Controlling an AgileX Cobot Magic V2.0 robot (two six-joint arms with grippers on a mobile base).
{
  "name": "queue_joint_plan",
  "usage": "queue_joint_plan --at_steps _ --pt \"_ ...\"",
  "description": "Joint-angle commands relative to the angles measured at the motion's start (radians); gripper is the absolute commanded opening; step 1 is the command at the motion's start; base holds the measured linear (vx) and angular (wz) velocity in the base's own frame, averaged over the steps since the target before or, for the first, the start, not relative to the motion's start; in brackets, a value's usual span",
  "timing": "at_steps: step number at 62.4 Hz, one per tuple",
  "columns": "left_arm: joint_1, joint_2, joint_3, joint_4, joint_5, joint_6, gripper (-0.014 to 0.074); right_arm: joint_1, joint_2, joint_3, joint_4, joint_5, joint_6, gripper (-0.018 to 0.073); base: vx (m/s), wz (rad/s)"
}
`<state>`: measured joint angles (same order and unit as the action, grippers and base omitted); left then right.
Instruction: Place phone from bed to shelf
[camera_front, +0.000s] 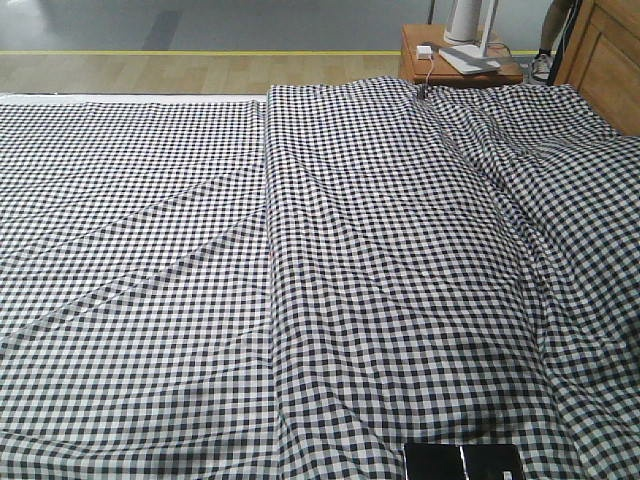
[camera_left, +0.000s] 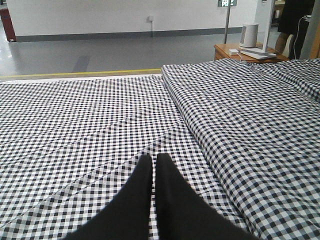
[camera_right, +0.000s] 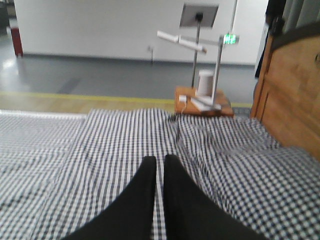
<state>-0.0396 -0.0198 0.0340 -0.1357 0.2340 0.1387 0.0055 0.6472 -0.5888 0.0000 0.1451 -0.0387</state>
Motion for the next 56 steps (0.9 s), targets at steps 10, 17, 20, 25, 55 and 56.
queue_joint_plan --at_steps 10,17,20,25,55,56 --pt "0.001 -0.006 0.002 -0.01 -0.073 -0.004 0.0001 -0.004 0.145 -0.035 -0.009 -0.076 0.004 0.0295 0.0 0.0" --pt "0.001 -0.006 0.002 -0.01 -0.073 -0.004 0.0001 -0.004 0.174 -0.035 -0.009 -0.078 0.005 0.0533 0.0 0.0" --pt "0.001 -0.006 0.002 -0.01 -0.073 -0.004 0.0001 -0.004 0.179 -0.035 -0.009 -0.078 0.005 0.0605 0.0 0.0" --pt "0.001 -0.006 0.002 -0.01 -0.073 -0.004 0.0001 -0.004 0.179 -0.035 -0.009 -0.078 0.004 0.073 0.0 0.0" --pt "0.001 -0.006 0.002 -0.01 -0.073 -0.004 0.0001 -0.004 0.179 -0.035 -0.009 -0.171 0.005 0.0648 0.0 0.0" --pt "0.001 -0.006 0.002 -0.01 -0.073 -0.004 0.0001 -0.004 0.179 -0.035 -0.009 -0.171 0.005 0.0648 0.0 0.0"
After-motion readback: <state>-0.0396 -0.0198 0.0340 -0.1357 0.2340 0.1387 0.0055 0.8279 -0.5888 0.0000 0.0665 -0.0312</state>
